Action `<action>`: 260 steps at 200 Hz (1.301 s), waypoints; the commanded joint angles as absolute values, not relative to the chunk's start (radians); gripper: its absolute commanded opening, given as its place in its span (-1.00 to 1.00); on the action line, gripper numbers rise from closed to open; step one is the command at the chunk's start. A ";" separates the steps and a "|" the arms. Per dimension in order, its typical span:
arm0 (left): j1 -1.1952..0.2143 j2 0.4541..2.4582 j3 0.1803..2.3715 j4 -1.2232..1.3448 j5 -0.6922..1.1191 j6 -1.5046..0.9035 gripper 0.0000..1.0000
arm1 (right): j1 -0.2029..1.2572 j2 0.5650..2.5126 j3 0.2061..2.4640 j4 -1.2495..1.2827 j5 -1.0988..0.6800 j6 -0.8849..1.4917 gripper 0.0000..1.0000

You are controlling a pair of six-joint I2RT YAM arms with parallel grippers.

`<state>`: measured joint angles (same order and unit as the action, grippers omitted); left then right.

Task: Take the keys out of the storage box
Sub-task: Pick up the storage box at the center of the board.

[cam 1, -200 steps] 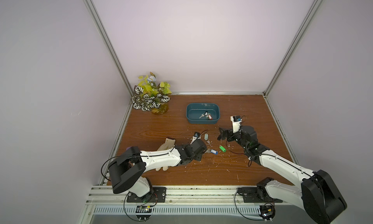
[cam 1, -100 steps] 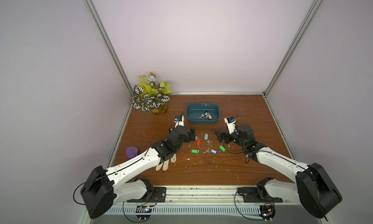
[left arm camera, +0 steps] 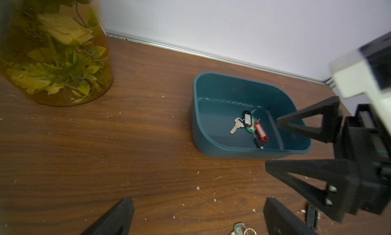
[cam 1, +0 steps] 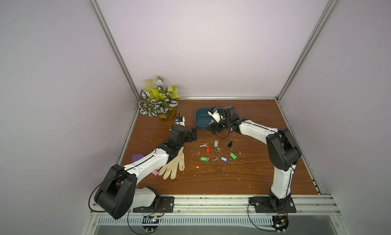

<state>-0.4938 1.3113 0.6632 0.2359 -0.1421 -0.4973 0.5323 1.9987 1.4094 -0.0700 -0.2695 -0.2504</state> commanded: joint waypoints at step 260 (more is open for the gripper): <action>-0.426 1.259 0.652 0.219 -0.152 -0.436 1.00 | 0.448 2.408 2.422 -1.180 -0.854 -0.834 -0.86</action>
<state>-0.4374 1.2793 0.6601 0.2279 -0.1429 -0.4477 0.4561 2.3882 2.3558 -1.0428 -0.7658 -0.7879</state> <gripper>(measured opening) 0.998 0.112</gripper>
